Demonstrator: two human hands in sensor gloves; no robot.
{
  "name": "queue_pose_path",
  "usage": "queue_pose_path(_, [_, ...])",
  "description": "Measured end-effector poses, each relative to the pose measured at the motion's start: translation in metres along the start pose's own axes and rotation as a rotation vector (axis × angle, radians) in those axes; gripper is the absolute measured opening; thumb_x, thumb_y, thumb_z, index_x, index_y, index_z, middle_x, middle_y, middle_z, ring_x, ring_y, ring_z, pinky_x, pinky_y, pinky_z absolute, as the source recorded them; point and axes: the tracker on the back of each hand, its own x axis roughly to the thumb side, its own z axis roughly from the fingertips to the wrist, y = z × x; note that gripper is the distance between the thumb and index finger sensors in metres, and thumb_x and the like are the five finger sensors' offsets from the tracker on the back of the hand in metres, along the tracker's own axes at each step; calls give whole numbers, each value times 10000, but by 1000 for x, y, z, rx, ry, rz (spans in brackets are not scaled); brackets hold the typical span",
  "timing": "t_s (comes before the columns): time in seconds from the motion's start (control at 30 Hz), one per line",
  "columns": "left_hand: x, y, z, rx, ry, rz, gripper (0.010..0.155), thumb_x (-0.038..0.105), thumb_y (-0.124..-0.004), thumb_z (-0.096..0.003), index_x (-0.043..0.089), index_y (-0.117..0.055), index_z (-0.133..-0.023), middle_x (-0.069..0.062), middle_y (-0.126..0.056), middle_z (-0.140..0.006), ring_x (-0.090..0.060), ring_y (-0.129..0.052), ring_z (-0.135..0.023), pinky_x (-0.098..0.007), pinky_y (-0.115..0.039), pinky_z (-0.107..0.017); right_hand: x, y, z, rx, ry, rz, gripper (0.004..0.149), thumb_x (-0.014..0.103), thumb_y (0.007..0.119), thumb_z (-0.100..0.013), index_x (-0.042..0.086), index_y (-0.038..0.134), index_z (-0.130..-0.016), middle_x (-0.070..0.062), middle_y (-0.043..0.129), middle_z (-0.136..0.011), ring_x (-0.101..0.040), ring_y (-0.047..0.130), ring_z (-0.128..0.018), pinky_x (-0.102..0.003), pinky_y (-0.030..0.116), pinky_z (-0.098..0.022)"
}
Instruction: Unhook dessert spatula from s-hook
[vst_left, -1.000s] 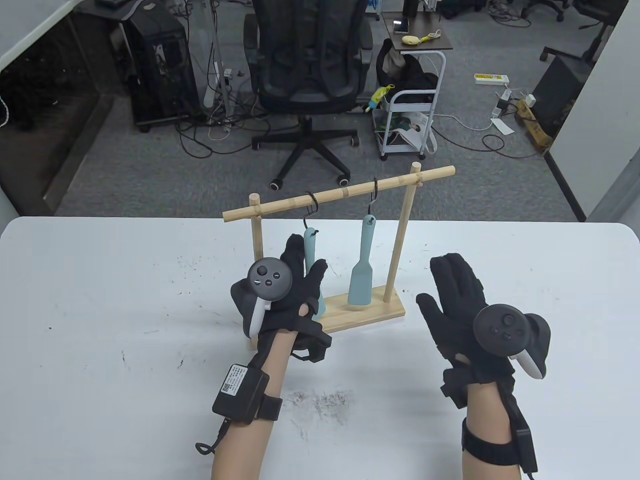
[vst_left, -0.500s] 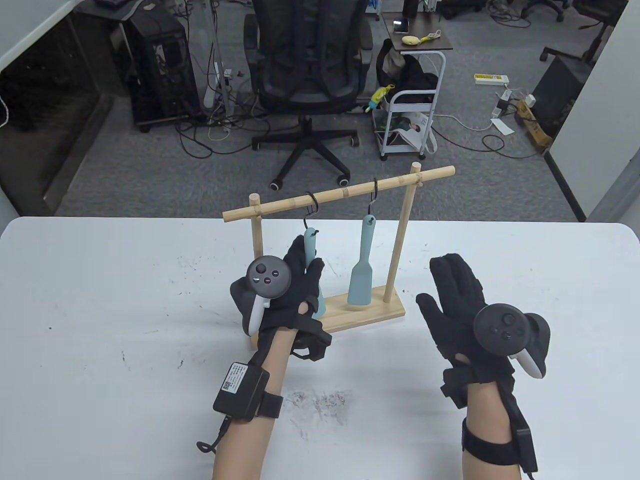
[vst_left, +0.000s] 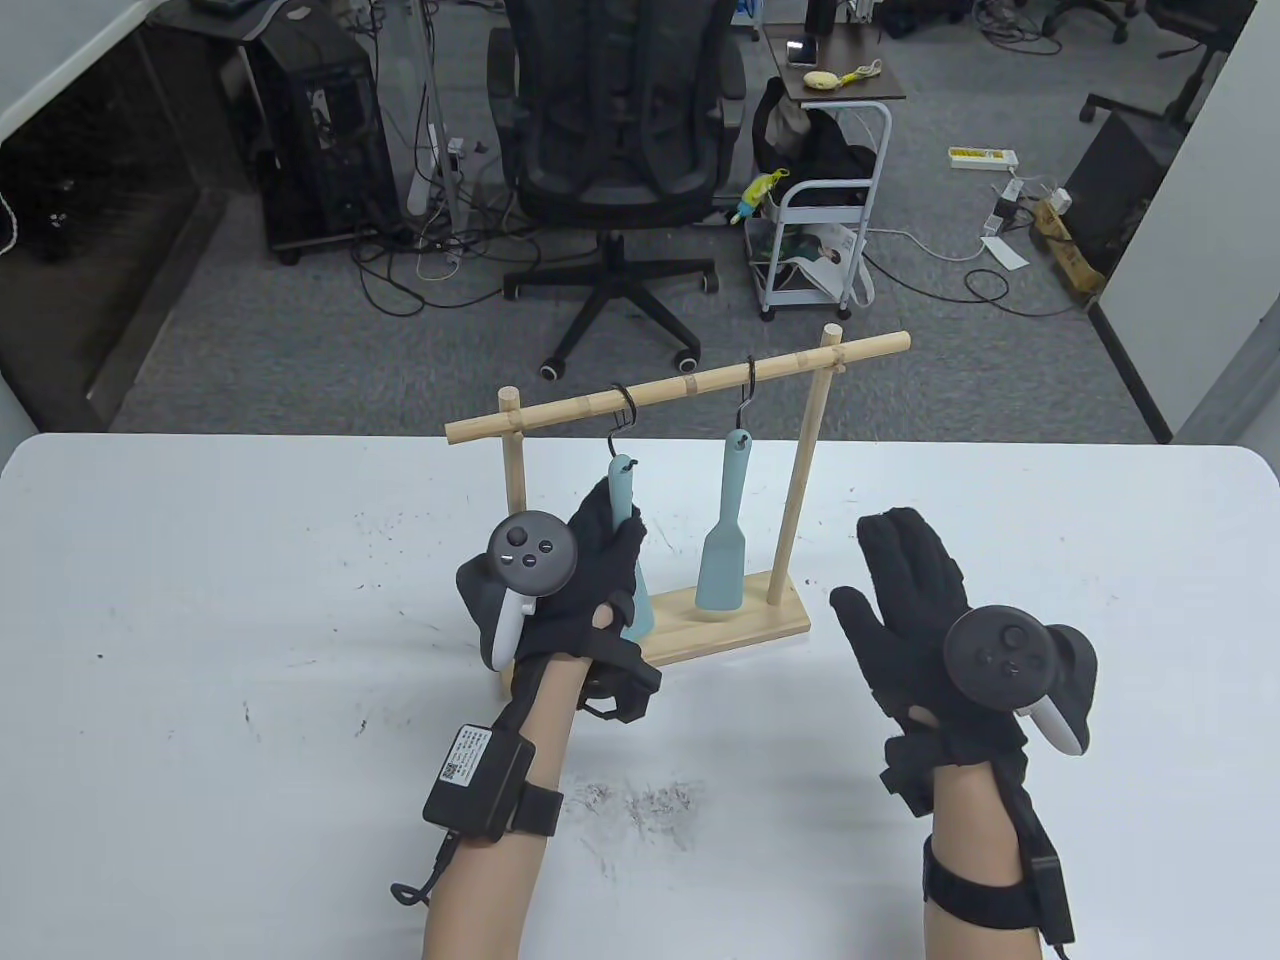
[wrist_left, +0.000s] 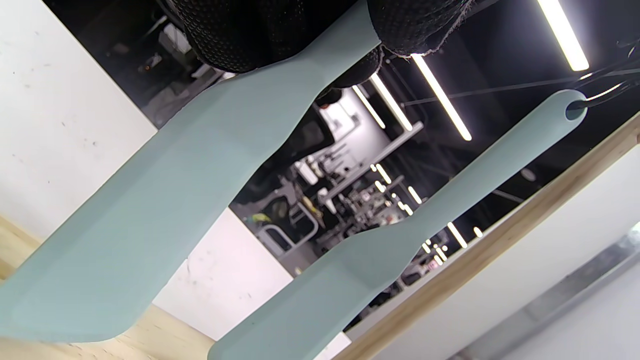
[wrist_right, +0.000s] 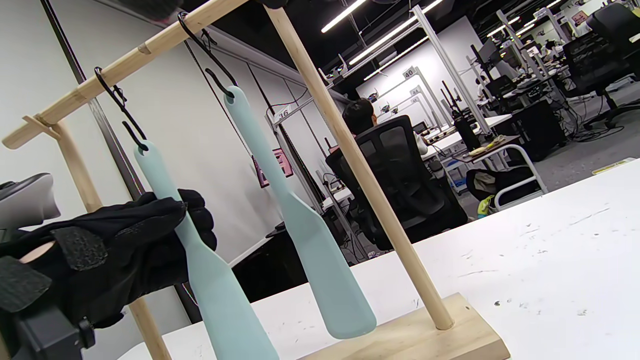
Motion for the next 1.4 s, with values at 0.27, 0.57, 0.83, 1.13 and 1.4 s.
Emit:
queue_pose_path(0.27, [1,0,2,-12,-27,12,578,454,-727,-571,316,-598,-1117,69,-818,-1059,-167,-918,-943,-410,-823,-693,0,1,-1,7,-2,-1,737,577,676,-534,189,516,-1139,-170,424,-1203,-504,482,-1065,-656,433,-732])
queue_pose_path(0.57, [6,0,8,-59,-54,55,575,453,-742,-563,273,-646,-1101,35,-872,-1010,-174,-986,-858,-375,-880,-611,1,2,-1,13,-5,-4,733,578,676,-534,191,523,-1137,-167,425,-1204,-505,483,-1064,-657,435,-731])
queue_pose_path(0.83, [11,-1,13,-106,-61,144,579,462,-751,-561,246,-668,-1092,13,-903,-974,-171,-1035,-787,-339,-919,-540,1,3,-2,19,-5,-14,732,578,675,-534,190,527,-1137,-172,425,-1203,-504,483,-1064,-656,436,-731])
queue_pose_path(1.13, [15,-1,16,-164,-50,259,588,465,-756,-561,216,-678,-1088,-6,-916,-953,-167,-1066,-736,-311,-945,-494,0,4,-2,26,-7,-22,731,579,676,-533,188,532,-1135,-170,426,-1203,-505,486,-1063,-656,437,-730])
queue_pose_path(1.4, [15,-1,17,-203,-40,356,591,469,-759,-560,206,-684,-1085,-10,-920,-945,-161,-1077,-719,-297,-954,-479,0,4,-2,32,-6,-30,729,579,675,-535,188,535,-1134,-171,428,-1202,-505,488,-1062,-656,438,-730])
